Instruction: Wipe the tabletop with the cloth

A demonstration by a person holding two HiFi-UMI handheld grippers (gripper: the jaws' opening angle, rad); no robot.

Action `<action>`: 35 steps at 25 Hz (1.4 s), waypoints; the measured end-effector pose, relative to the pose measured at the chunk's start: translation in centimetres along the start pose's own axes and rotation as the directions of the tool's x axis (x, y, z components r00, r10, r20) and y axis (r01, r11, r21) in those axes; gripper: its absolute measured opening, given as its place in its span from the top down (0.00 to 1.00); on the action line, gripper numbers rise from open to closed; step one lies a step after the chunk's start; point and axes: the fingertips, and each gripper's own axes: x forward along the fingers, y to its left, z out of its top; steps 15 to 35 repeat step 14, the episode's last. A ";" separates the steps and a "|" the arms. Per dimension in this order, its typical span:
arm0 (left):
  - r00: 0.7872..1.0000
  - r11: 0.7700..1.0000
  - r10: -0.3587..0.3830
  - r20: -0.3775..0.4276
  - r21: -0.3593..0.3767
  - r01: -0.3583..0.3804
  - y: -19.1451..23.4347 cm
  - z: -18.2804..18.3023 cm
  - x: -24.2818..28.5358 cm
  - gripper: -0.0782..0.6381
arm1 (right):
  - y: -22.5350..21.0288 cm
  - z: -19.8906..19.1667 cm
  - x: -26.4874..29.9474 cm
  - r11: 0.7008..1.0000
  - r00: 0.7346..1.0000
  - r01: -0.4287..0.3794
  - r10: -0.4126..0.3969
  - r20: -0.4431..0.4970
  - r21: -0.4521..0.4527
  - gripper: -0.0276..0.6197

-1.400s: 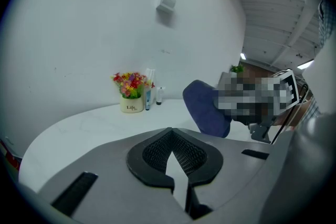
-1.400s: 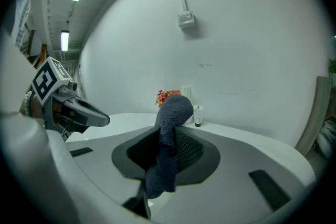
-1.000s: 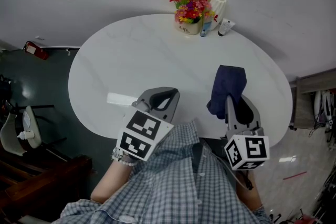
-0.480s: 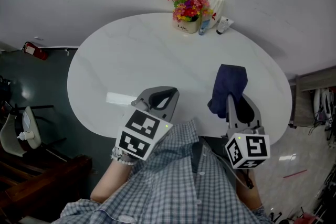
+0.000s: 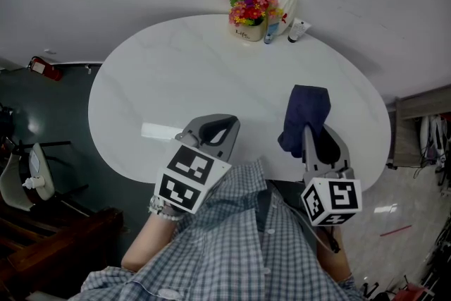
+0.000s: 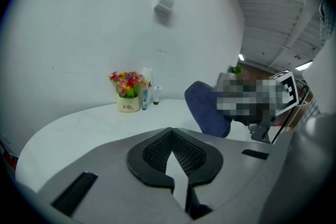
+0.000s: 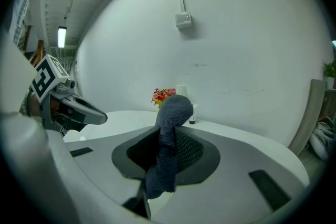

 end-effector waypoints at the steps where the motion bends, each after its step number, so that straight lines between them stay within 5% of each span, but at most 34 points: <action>1: 1.000 1.000 -0.002 -0.001 0.000 0.002 -0.1 0.0 0.0 0.89 | 0.0 0.0 -0.1 1.000 1.000 0.000 0.000 -0.001 0.000 0.84; 35: 1.000 1.000 -0.016 -0.007 0.004 0.016 -1.0 -0.3 0.6 0.89 | -0.5 -0.9 -0.6 1.000 1.000 -0.004 0.004 -0.020 0.014 0.84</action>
